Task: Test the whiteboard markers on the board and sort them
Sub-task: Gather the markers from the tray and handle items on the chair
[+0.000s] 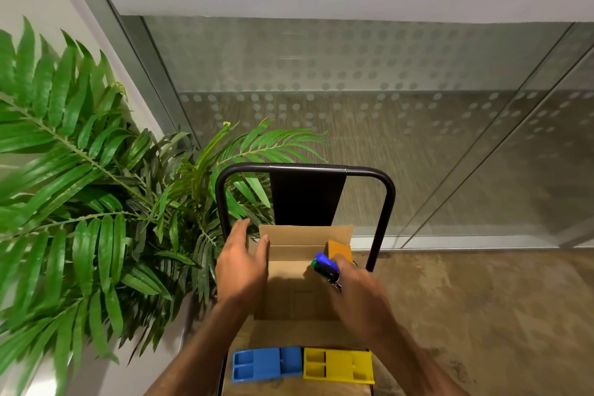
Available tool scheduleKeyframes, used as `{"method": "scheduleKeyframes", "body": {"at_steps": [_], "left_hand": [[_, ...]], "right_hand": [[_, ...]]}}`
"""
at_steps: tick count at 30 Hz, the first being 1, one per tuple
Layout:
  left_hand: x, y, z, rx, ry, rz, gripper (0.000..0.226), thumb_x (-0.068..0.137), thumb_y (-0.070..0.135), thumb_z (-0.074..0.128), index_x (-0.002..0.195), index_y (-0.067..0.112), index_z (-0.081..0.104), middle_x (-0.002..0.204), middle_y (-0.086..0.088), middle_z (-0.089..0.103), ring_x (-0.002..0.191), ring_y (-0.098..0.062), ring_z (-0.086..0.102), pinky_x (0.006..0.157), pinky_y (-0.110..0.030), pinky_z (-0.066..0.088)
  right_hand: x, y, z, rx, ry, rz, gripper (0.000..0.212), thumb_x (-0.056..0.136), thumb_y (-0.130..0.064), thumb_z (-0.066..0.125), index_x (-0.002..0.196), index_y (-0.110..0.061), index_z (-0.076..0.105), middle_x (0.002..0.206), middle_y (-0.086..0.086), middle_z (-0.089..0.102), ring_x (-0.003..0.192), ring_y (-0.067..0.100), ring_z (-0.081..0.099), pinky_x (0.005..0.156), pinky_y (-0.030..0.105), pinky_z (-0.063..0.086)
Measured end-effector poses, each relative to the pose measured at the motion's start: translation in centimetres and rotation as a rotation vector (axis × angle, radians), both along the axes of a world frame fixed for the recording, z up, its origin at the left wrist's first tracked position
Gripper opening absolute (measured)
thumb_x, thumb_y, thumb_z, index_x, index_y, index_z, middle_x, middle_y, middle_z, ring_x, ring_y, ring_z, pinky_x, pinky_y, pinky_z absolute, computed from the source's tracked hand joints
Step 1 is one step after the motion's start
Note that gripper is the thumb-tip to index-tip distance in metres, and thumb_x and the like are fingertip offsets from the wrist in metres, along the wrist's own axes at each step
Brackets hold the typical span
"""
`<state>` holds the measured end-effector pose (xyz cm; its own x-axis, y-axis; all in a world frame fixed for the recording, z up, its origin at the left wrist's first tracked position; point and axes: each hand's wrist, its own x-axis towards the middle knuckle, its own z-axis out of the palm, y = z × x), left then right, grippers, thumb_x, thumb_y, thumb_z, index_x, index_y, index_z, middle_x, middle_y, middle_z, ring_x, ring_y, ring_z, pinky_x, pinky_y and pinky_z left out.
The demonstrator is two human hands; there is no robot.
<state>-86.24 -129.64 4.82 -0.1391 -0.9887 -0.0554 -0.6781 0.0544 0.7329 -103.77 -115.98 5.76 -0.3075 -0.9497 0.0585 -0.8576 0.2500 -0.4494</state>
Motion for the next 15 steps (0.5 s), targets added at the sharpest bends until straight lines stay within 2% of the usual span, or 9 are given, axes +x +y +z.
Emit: {"method": "scheduleKeyframes", "body": {"at_steps": [2,5,7,9,12,15], "left_hand": [[0.0,0.5,0.3,-0.003,0.103,0.048,0.061,0.098,0.041,0.064,0.153,0.028,0.040,0.145,-0.005,0.057,0.129,-0.022,0.057,0.106,-0.044,0.051],[-0.1,1.6,0.7,0.014,0.237,0.056,0.054,0.102,0.031,0.060,0.152,0.022,0.043,0.135,0.003,0.060,0.101,0.019,0.058,0.086,-0.006,0.047],[-0.1,2.1,0.5,0.106,0.301,-0.017,0.043,0.106,0.031,0.052,0.148,0.023,0.047,0.127,0.013,0.061,0.099,0.027,0.055,0.077,-0.001,0.045],[0.2,2.4,0.1,0.217,0.249,-0.142,0.034,0.108,0.036,0.045,0.141,0.028,0.050,0.121,0.017,0.062,0.107,0.016,0.058,0.079,-0.005,0.045],[2.0,2.1,-1.3,0.280,0.053,-0.412,0.055,0.100,0.056,0.032,0.142,0.026,0.054,0.140,0.007,0.058,0.130,-0.007,0.051,0.100,-0.017,0.041],[3.9,2.2,-1.4,0.365,-0.135,-0.652,0.044,0.096,0.035,0.038,0.138,0.040,0.049,0.143,0.014,0.048,0.135,-0.015,0.044,0.108,-0.026,0.042]], "right_hand": [[0.2,-0.2,-0.8,0.003,-0.008,0.016,0.048,0.080,-0.023,0.078,0.124,-0.018,0.059,0.101,0.002,0.073,0.087,0.018,0.069,0.070,0.030,0.056],[0.2,-0.6,-1.9,0.000,0.015,0.079,0.052,0.079,-0.014,0.077,0.127,-0.018,0.057,0.132,0.004,0.063,0.119,0.020,0.061,0.092,0.034,0.054],[0.1,-0.8,-2.6,0.029,0.041,0.116,0.044,0.082,-0.011,0.073,0.123,-0.020,0.059,0.145,0.004,0.052,0.134,0.022,0.048,0.101,0.038,0.048],[-0.1,-0.9,-3.4,0.053,0.052,0.122,0.042,0.083,-0.008,0.072,0.122,-0.020,0.060,0.148,0.006,0.048,0.137,0.025,0.044,0.100,0.042,0.047],[-0.3,-1.2,-4.1,0.088,0.097,0.148,0.042,0.085,-0.009,0.071,0.124,-0.020,0.058,0.151,0.009,0.043,0.140,0.028,0.039,0.101,0.045,0.047],[-0.6,-1.4,-4.3,0.109,0.141,0.143,0.045,0.080,-0.009,0.077,0.121,-0.017,0.060,0.150,0.015,0.042,0.139,0.033,0.039,0.101,0.047,0.044]]}}
